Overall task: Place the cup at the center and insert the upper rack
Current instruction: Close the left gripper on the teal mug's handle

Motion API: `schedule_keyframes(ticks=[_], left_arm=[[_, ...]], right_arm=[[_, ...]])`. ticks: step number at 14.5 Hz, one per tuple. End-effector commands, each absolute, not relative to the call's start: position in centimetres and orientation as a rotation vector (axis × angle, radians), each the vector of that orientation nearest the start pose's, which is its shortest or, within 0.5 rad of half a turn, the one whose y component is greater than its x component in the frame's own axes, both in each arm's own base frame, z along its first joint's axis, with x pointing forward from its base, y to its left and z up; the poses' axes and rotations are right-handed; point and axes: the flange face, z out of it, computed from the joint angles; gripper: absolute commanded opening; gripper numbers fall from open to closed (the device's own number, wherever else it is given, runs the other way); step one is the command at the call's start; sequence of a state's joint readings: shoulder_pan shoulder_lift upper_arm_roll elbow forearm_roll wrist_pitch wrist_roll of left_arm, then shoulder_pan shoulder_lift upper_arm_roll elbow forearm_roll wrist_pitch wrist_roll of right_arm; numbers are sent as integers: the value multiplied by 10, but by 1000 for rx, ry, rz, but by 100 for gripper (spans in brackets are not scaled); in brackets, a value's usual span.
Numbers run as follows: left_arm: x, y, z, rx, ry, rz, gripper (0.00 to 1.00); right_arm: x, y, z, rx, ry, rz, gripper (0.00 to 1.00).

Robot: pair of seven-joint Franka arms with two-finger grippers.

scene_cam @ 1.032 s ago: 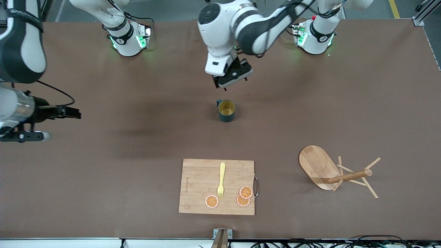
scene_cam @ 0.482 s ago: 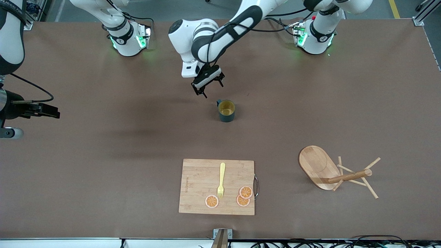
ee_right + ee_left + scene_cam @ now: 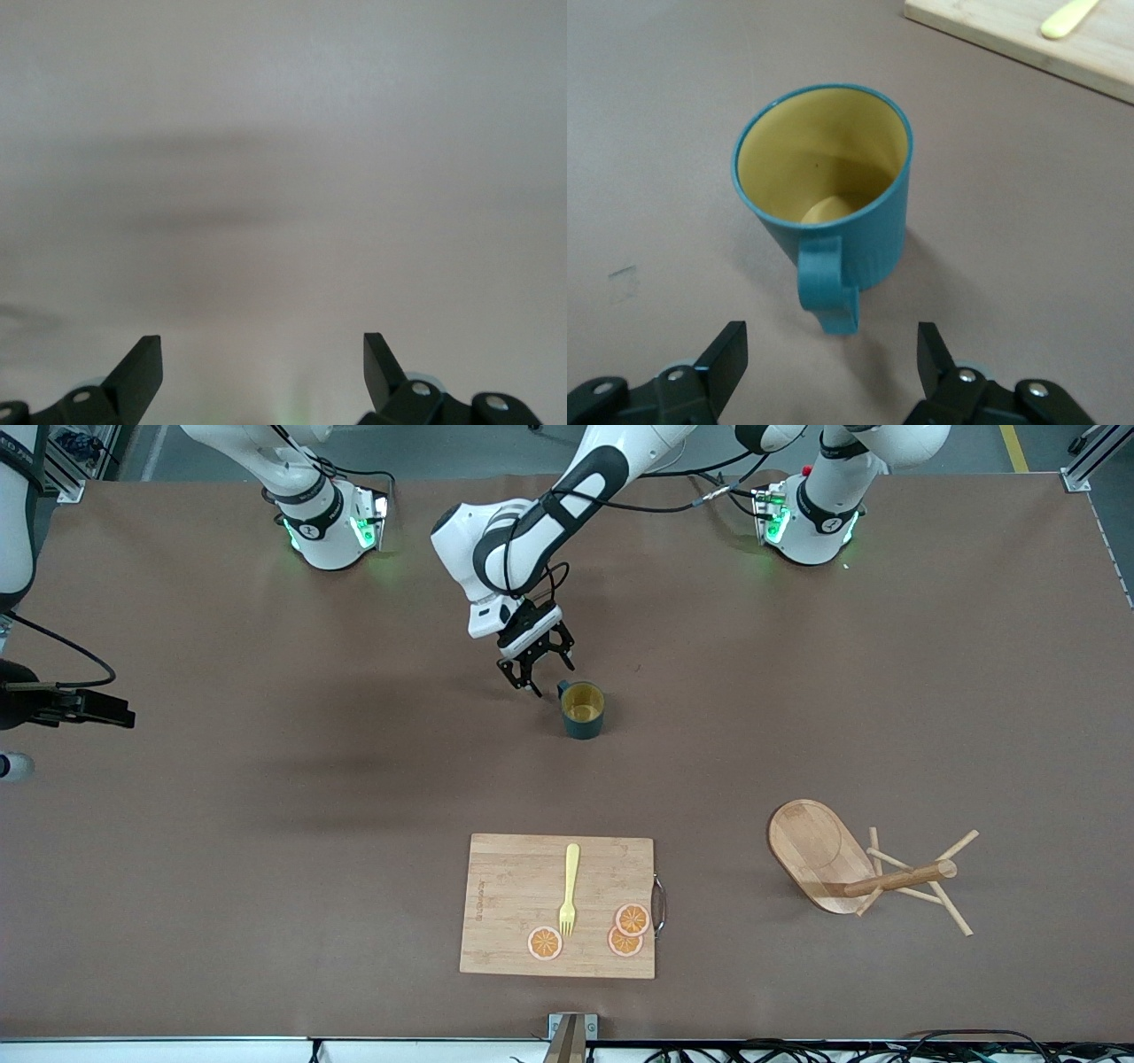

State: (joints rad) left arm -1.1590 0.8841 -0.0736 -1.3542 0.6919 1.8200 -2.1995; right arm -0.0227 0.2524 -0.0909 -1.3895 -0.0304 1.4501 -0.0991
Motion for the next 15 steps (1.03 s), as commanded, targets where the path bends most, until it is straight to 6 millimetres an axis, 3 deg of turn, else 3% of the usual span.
schedule_keyframes(ticks=[1, 8, 11, 13, 15], left_arm=[[298, -639, 171, -2527, -891, -953, 68], [315, -633, 167, -2518, -906, -982, 38], [315, -634, 164, -2528, -900, -978, 11], [317, -637, 175, -2545, -908, -980, 1], [327, -639, 212, -2571, -965, -980, 0]], right_arm=[[597, -62, 568, -3154, -18, 335, 100], [525, -54, 622, -3146, -25, 233, 100], [503, -51, 640, -3121, -27, 188, 100], [492, -51, 646, -3114, -24, 160, 100], [488, -48, 652, -3115, -31, 141, 100]])
